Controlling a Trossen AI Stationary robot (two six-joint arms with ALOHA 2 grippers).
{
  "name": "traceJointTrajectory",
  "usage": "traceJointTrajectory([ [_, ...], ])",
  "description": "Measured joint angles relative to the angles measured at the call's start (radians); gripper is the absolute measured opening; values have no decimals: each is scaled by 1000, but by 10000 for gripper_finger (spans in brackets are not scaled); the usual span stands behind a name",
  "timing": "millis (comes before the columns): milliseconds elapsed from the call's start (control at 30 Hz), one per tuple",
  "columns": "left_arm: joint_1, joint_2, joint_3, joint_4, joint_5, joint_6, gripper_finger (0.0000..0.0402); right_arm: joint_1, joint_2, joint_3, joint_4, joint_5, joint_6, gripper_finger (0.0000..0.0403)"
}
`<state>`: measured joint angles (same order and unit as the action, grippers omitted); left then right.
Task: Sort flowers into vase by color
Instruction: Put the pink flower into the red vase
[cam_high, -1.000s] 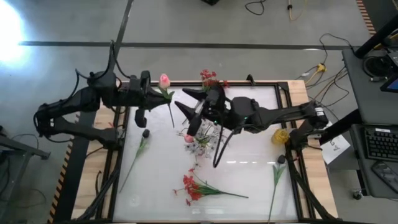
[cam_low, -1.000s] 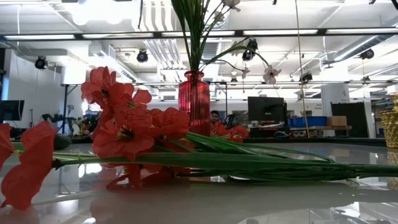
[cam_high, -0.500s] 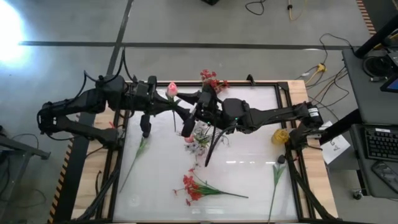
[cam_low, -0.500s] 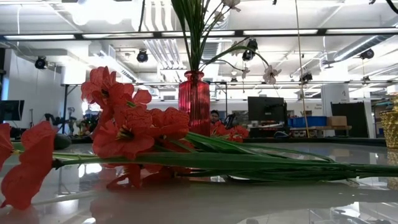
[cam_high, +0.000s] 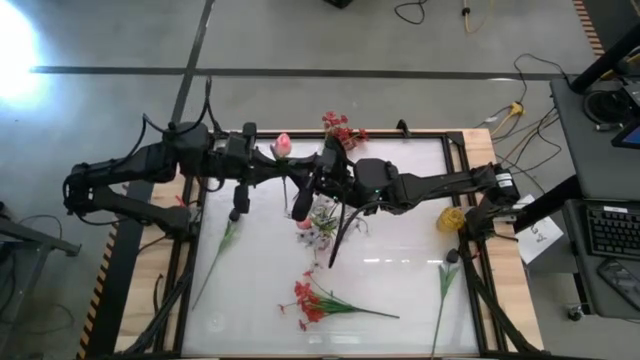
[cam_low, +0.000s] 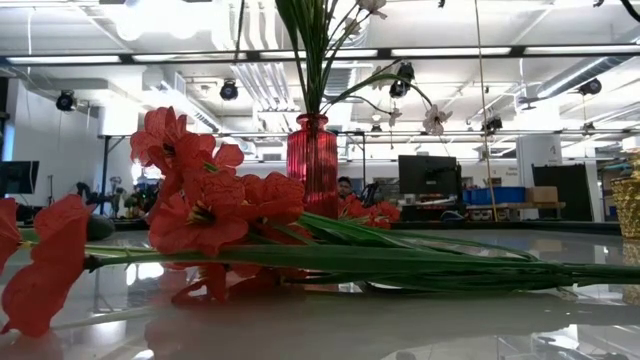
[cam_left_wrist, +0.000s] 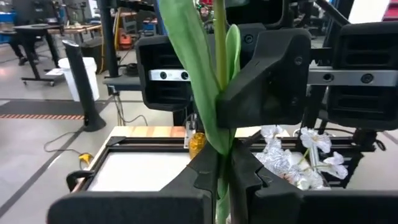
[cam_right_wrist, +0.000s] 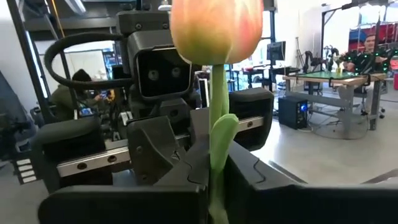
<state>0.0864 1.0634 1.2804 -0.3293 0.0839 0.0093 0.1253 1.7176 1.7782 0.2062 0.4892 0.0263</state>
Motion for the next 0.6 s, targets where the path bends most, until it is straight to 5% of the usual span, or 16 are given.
traceJointTrajectory([
  [233, 0, -52, 0, -33, -92, 9, 59, 0, -10, 0, -2, 8, -8, 14],
  [600, 0, -256, -16, -412, -203, -87, 172, 13, -218, 0, -172, 106, -80, 13],
])
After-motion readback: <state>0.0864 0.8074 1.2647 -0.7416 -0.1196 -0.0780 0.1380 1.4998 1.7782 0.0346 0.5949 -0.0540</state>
